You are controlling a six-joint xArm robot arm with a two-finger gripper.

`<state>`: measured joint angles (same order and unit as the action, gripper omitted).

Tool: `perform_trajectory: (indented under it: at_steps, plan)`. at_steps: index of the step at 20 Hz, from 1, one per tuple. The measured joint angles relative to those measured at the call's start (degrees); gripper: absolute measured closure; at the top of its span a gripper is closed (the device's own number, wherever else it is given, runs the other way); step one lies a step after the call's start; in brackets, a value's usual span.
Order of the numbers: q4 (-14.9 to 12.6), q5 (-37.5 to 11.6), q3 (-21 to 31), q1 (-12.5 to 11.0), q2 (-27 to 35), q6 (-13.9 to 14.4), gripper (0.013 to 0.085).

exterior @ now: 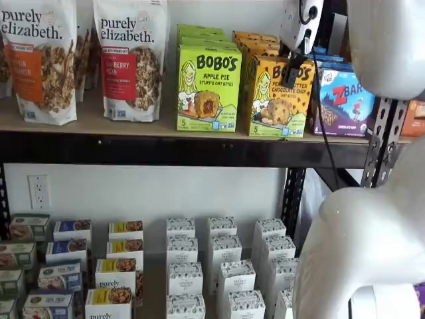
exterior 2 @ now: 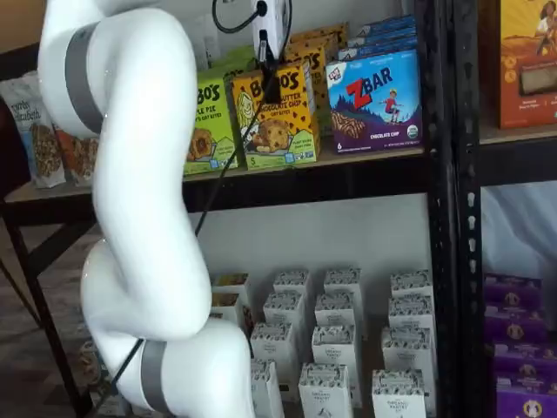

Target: Pick up the orange box on the top shelf, the fifth box from the left

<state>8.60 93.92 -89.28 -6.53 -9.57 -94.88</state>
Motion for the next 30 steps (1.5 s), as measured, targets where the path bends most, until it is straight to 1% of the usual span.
perform_trajectory:
  at_steps: [7, 15, 21, 26, 30]
  plan:
    - [0.7, 1.5, -0.5, -0.1, -0.1, 0.2, 0.077]
    - [1.4, 2.8, 0.5, 0.2, -2.1, 0.7, 0.077]
    - [1.3, 5.8, 1.4, 0.3, -5.4, 1.1, 0.077]
    - [2.4, 8.5, 2.1, -0.4, -8.6, 1.2, 0.077]
    - [2.6, 10.7, 3.4, -1.3, -11.8, 0.8, 0.077]
